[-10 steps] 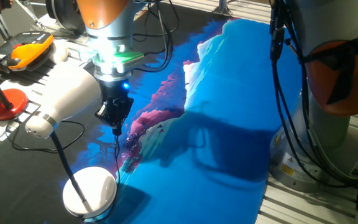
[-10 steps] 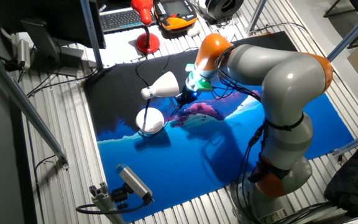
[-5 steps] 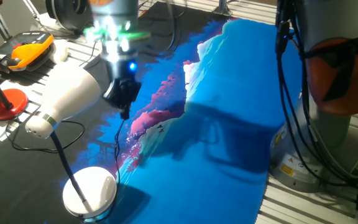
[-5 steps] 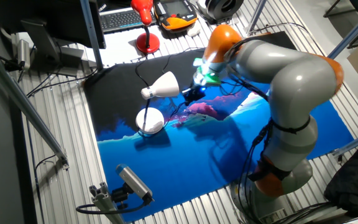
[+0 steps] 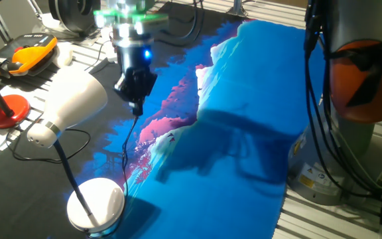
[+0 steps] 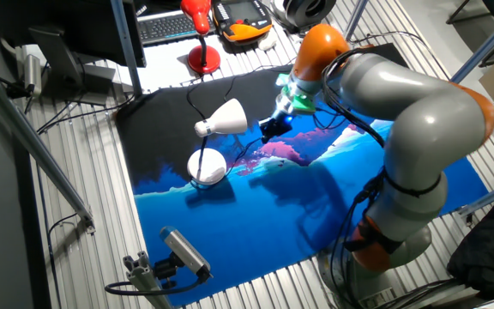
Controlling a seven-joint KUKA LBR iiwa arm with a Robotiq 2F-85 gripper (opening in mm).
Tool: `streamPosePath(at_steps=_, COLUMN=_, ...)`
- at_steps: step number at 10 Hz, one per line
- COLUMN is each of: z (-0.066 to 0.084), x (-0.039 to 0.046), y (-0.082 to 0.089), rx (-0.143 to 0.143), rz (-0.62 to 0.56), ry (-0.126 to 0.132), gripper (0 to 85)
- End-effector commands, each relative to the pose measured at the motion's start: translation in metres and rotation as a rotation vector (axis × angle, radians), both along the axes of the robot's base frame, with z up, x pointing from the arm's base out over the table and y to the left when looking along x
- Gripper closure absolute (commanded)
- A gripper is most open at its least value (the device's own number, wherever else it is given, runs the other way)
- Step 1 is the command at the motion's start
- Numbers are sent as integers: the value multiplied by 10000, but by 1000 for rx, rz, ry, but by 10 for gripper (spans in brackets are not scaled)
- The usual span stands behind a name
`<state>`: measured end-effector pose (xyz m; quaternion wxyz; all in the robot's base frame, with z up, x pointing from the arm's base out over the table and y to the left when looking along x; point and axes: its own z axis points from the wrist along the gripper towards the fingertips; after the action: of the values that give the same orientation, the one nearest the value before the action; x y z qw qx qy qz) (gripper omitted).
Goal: Turn on the desk lamp by pressing the button
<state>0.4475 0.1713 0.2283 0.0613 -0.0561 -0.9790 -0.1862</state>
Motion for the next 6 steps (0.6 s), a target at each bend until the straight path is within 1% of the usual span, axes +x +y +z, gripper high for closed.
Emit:
streamPosePath(at_steps=1, z=31, x=-10, y=-23, rx=-6, rz=6, ry=-13, gripper=850)
streamPosePath(at_steps=4, z=82, x=-37, y=-98, rx=-29, rz=26, ry=-39, gripper=850)
streamPosePath(at_steps=5, z=92, x=-43, y=-114, rx=-39, rz=36, ry=-52, gripper=850)
streamPosePath(at_steps=6, z=91, x=-44, y=-110, rx=-45, rz=39, ry=-57, gripper=850)
